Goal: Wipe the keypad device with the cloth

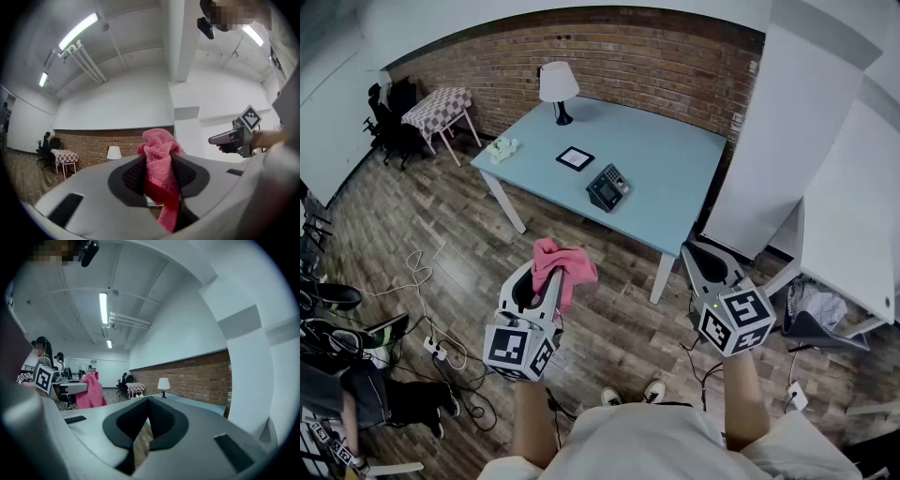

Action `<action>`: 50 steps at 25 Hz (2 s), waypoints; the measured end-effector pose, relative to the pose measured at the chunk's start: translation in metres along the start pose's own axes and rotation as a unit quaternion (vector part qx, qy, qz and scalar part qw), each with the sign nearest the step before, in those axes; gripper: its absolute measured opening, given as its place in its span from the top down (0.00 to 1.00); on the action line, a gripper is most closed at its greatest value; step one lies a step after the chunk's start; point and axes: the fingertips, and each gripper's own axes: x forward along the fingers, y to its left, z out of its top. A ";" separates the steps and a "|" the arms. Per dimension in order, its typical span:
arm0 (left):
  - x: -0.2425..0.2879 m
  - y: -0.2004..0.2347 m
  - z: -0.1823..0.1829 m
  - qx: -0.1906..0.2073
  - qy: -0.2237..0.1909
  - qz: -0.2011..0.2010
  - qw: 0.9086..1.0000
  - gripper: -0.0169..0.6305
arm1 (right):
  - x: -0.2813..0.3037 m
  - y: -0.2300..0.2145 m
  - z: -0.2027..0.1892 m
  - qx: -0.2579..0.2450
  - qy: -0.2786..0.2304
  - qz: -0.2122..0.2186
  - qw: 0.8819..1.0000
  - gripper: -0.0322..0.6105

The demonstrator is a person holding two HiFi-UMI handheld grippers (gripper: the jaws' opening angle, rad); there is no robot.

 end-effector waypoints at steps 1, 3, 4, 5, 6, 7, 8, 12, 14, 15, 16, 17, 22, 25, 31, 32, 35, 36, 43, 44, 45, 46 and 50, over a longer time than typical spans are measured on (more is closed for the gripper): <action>0.003 -0.003 0.001 0.001 0.000 0.001 1.000 0.73 | 0.000 -0.004 0.000 0.000 0.001 0.000 1.000 0.92; 0.008 -0.010 0.002 0.002 0.001 0.003 1.000 0.73 | -0.002 -0.012 0.002 0.002 -0.001 0.001 1.000 0.92; 0.011 -0.015 0.002 0.001 0.001 0.003 1.000 0.73 | -0.003 -0.016 0.003 0.005 -0.005 0.002 1.000 0.92; 0.014 -0.019 0.002 0.001 0.003 0.003 1.000 0.73 | -0.005 -0.020 0.004 0.007 -0.010 0.005 1.000 0.92; 0.017 -0.023 0.001 0.001 0.004 0.003 1.000 0.73 | -0.006 -0.025 0.005 0.006 -0.013 0.008 1.000 0.92; 0.020 -0.027 0.000 0.002 0.006 0.003 1.000 0.73 | -0.006 -0.029 0.006 -0.001 -0.015 0.011 1.000 0.92; 0.024 -0.031 0.000 0.004 0.008 0.004 1.000 0.73 | -0.005 -0.034 0.008 -0.012 -0.020 0.013 1.000 0.92; 0.038 -0.045 0.004 0.019 0.013 0.013 1.000 0.73 | -0.007 -0.046 0.022 -0.040 -0.046 0.041 0.997 0.93; 0.047 -0.050 0.006 0.023 0.013 0.019 0.999 0.73 | -0.005 -0.052 0.026 -0.039 -0.043 0.066 0.996 0.93; 0.051 -0.052 0.006 0.024 0.014 0.022 0.999 0.73 | -0.003 -0.056 0.027 -0.046 -0.040 0.072 0.996 0.93; 0.056 -0.054 0.006 0.024 0.014 0.025 0.999 0.73 | 0.001 -0.061 0.026 -0.056 -0.036 0.072 0.995 0.93; 0.061 -0.055 0.006 0.023 0.016 0.026 0.999 0.73 | 0.004 -0.065 0.023 -0.069 -0.030 0.069 0.995 0.93; 0.085 -0.058 -0.004 0.015 0.022 0.033 0.999 0.73 | 0.022 -0.087 0.005 -0.079 -0.004 0.062 0.995 0.93; 0.104 -0.053 -0.013 0.011 0.027 0.033 0.999 0.73 | 0.040 -0.099 -0.004 -0.060 0.010 0.071 0.996 0.93; 0.154 -0.025 -0.033 0.005 0.030 0.043 0.999 0.73 | 0.091 -0.127 -0.007 -0.063 0.015 0.084 0.994 0.93; 0.166 -0.018 -0.037 0.003 0.031 0.046 0.998 0.73 | 0.103 -0.134 -0.007 -0.066 0.018 0.087 0.994 0.93; 0.200 0.005 -0.048 -0.003 0.035 0.053 0.998 0.73 | 0.143 -0.153 -0.010 -0.069 0.028 0.092 0.993 0.92; 0.212 0.013 -0.051 -0.005 0.036 0.055 0.998 0.73 | 0.158 -0.158 -0.011 -0.067 0.032 0.095 0.993 0.92; 0.280 0.078 -0.085 0.001 0.062 0.074 0.995 0.73 | 0.254 -0.173 -0.019 -0.057 0.057 0.122 0.989 0.93; 0.289 0.088 -0.093 0.004 0.069 0.077 0.995 0.73 | 0.266 -0.175 -0.020 -0.057 0.059 0.123 0.989 0.92; 0.297 0.097 -0.101 0.005 0.076 0.078 0.994 0.73 | 0.277 -0.176 -0.022 -0.056 0.062 0.125 0.989 0.92; 0.306 0.105 -0.110 0.005 0.083 0.078 0.993 0.73 | 0.288 -0.178 -0.025 -0.055 0.065 0.126 0.988 0.92; 0.336 0.127 -0.139 0.001 0.104 0.074 0.992 0.73 | 0.325 -0.182 -0.037 -0.049 0.080 0.132 0.987 0.92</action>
